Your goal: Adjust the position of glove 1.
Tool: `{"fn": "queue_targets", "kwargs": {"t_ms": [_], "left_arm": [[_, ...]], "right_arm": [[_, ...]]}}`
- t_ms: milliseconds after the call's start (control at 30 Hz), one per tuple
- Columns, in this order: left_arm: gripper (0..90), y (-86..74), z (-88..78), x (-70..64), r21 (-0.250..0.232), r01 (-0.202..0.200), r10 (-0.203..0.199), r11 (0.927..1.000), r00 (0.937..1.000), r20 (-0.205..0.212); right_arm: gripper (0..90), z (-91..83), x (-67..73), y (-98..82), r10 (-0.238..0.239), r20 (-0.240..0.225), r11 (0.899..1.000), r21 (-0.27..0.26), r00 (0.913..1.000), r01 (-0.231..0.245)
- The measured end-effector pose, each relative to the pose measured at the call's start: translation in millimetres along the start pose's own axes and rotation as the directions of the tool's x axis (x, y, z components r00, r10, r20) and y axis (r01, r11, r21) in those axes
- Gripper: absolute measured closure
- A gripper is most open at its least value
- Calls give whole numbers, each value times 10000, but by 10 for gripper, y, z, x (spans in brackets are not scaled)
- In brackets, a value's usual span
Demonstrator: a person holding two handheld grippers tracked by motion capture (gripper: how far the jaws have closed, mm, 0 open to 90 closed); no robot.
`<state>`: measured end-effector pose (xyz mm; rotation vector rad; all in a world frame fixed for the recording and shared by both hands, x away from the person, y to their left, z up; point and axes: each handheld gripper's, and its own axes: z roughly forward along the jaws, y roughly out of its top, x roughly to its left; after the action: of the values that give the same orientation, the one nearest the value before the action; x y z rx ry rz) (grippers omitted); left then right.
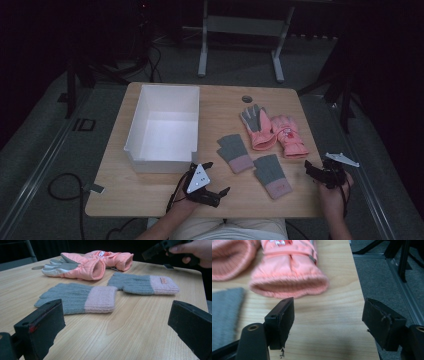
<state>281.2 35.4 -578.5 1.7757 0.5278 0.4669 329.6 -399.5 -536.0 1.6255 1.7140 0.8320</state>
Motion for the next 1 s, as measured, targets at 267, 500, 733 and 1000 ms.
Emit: {"fn": "queue_targets", "kwargs": {"t_ms": [267, 500, 733, 1000], "left_arm": [[2, 6, 10, 0, 140, -11, 12, 9999, 10000, -32], [2, 5, 10, -12, 101, -107, 108, 9999, 9999, -54], [2, 6, 13, -13, 123, -103, 103, 9999, 9999, -68], [2, 6, 17, -16, 81, -128, 128, 9999, 9999, -43]], "right_arm": [[323, -229, 117, 283, -150, -305, 9973, -728, 9994, 128], [353, -356, 313, 486, -620, -847, 9910, -1234, 9945, 512], [354, -371, 548, 624, -1302, -1210, 9844, -1344, 9841, 1137], [378, -362, 824, 705, -1848, -1721, 9739, -1639, 9676, 1568]]}}
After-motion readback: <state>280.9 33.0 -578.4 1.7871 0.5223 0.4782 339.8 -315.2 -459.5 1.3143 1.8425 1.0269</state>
